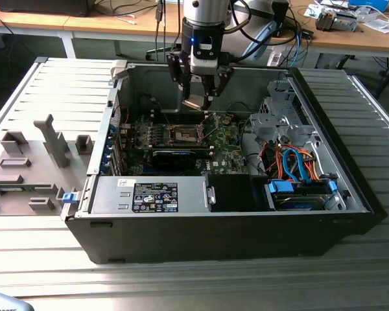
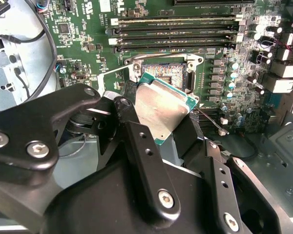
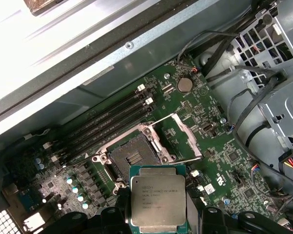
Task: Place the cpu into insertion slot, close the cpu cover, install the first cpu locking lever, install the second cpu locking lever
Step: 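Place the cpu into insertion slot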
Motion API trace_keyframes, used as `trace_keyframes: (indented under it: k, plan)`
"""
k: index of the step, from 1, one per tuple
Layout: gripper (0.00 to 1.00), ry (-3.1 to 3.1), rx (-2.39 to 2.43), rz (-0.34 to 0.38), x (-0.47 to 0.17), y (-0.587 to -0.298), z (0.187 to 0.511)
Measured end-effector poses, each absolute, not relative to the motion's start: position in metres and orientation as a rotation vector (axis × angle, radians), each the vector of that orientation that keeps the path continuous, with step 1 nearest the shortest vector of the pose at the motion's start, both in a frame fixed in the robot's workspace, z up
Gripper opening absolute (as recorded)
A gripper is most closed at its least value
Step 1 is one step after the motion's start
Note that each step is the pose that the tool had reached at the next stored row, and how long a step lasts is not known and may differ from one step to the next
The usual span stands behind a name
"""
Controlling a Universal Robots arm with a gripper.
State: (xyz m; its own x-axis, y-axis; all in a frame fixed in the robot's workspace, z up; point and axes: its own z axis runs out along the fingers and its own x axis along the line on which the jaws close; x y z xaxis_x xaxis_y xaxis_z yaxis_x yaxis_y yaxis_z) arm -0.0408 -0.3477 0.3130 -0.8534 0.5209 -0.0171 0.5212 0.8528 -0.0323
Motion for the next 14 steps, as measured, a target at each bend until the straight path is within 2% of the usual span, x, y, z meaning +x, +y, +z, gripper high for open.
trace_keyframes:
  k: [14]
  plan:
    - [0.55, 3.010, 0.867, -0.061, -0.0408, -0.3477, 0.3129]
